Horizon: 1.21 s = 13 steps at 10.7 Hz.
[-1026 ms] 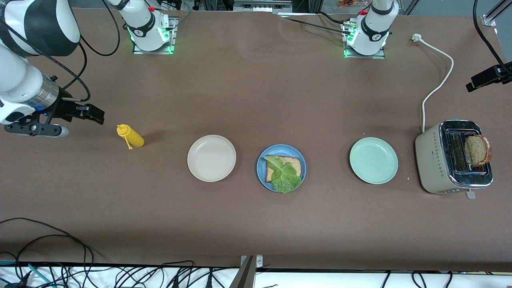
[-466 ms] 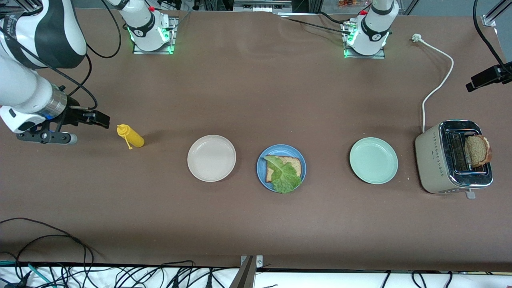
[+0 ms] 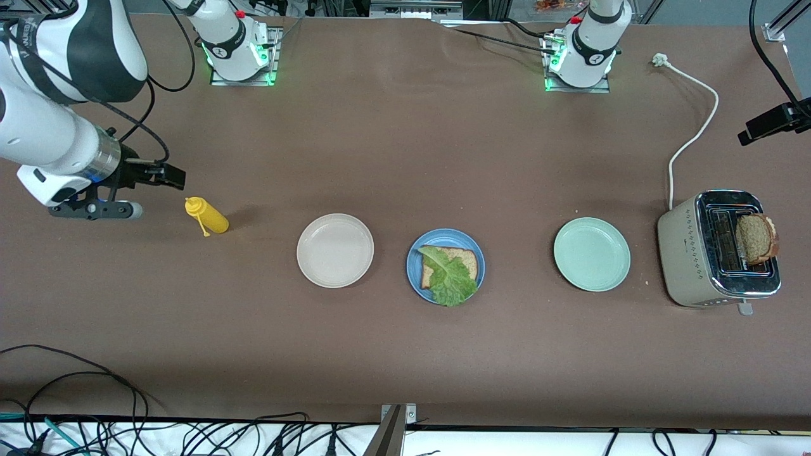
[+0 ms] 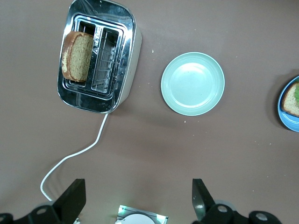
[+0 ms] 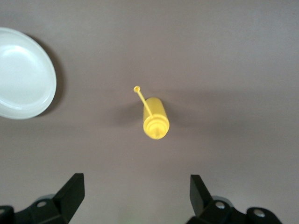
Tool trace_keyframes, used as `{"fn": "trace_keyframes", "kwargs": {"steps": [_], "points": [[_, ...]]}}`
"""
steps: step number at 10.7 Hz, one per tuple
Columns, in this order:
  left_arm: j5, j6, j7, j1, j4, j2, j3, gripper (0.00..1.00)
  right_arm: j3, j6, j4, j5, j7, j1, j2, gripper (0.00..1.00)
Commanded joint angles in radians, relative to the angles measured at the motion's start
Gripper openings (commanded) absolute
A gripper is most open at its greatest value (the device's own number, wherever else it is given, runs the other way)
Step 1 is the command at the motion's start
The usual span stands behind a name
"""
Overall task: Make sandwich in blue plate with both arms
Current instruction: 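Position the open right gripper beside the yellow squeeze bottle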
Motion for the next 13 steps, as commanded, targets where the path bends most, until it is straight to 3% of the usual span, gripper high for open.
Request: {"fn": "trace_keyframes", "kwargs": {"steps": [1, 5, 7, 8, 13], "points": [[0.012, -0.020, 0.023, 0.003, 0.015, -0.002, -0.007, 1.00, 0.067, -0.041, 0.003, 0.022, -0.074, 0.002, -0.054, 1.00], [0.012, -0.020, 0.022, 0.003, 0.015, -0.002, -0.009, 1.00, 0.061, 0.024, -0.015, 0.023, -0.219, -0.009, -0.009, 1.00], [0.012, -0.020, 0.022, 0.003, 0.015, -0.002, -0.009, 1.00, -0.006, 0.097, -0.030, 0.040, -0.413, -0.014, 0.020, 1.00], [0.012, -0.020, 0.022, 0.003, 0.015, -0.002, -0.009, 1.00, -0.055, 0.135, -0.045, 0.101, -0.544, -0.014, 0.023, 1.00], [0.012, -0.020, 0.022, 0.002, 0.015, -0.002, -0.009, 1.00, -0.224, 0.133, -0.072, 0.267, -0.955, -0.023, 0.060, 1.00]]}}
